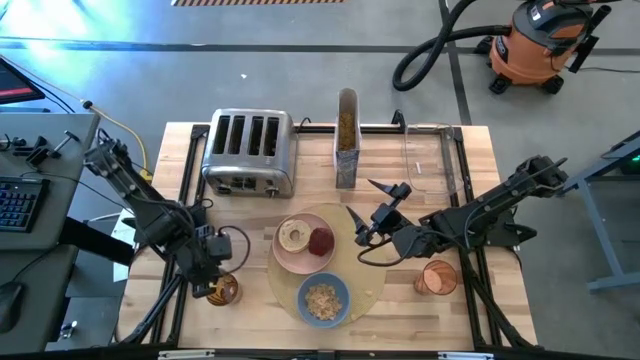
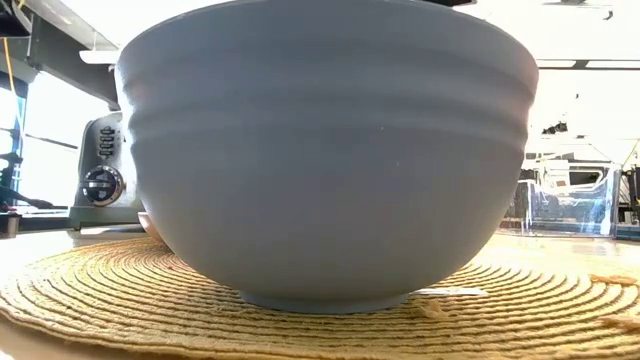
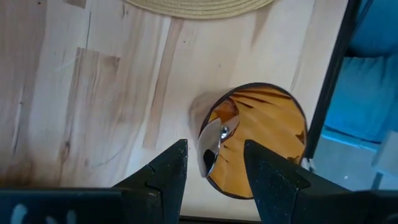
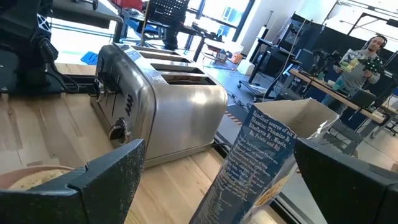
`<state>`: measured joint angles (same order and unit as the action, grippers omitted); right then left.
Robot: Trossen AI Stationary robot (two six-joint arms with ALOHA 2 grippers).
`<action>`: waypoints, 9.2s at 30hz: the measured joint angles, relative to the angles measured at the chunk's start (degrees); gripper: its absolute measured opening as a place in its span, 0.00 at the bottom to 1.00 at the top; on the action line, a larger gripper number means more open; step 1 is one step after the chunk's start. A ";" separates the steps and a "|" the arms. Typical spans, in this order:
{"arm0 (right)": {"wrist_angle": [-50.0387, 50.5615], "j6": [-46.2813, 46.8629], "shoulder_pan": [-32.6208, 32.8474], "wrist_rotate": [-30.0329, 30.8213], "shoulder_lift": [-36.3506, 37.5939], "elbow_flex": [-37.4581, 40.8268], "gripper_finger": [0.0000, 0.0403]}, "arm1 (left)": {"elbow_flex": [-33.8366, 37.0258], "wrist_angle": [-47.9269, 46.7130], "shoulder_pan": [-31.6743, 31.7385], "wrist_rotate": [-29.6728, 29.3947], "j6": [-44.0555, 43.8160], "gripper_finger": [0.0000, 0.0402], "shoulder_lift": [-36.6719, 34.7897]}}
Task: Arrange a breakfast setting
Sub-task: Put the spoon on the brown tablemat to the right of the blue bowl
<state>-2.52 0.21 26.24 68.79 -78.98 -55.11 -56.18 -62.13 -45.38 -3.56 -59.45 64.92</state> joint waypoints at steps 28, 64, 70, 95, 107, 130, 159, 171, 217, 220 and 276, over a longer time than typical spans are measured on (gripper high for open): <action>0.04 1.29 0.00 0.00 -0.01 -0.01 0.98 | 0.00 0.04 -0.40 -0.73 1.02 0.13 4.58; 0.15 0.87 -0.02 0.04 -0.01 0.00 0.98 | 0.00 0.02 -0.42 -1.70 1.08 0.01 4.58; 0.15 0.98 -0.02 0.04 0.00 -0.02 0.98 | 0.00 0.04 -0.40 -1.72 1.08 0.01 4.56; 0.17 0.87 -0.02 0.04 0.00 -0.02 0.98 | -4.22 -1.64 -0.40 -1.81 2.61 0.01 0.39; 0.17 1.36 0.00 -0.02 0.00 0.00 0.98 | -12.40 -16.34 0.93 -6.50 2.74 0.01 0.05; -6.15 14.91 -0.01 -23.19 -0.01 -0.02 0.98 | -20.76 -7.18 15.98 -15.98 20.43 0.01 -0.06; -15.58 10.56 -10.67 -39.49 -0.59 -0.07 0.98 | -20.77 26.03 34.62 -19.68 52.84 0.01 8.65; -13.28 5.73 -11.08 -39.31 -0.59 -0.04 0.98 | -20.74 32.99 37.61 -17.37 55.65 0.01 13.39; -8.70 14.24 -10.91 -38.00 -0.59 -0.02 0.02 | -20.74 37.90 37.61 -14.20 56.56 0.01 13.98; -8.61 15.58 -10.42 -37.93 -0.59 -0.02 0.05 | -20.74 37.96 37.61 -13.89 56.57 0.01 13.98; 25.96 76.49 12.62 -9.86 -0.04 0.00 0.02 | -20.79 37.72 37.59 -12.03 61.65 0.24 11.97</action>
<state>23.43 76.70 38.86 58.93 -79.02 -55.11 -76.97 -24.41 -7.79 -15.59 2.20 76.88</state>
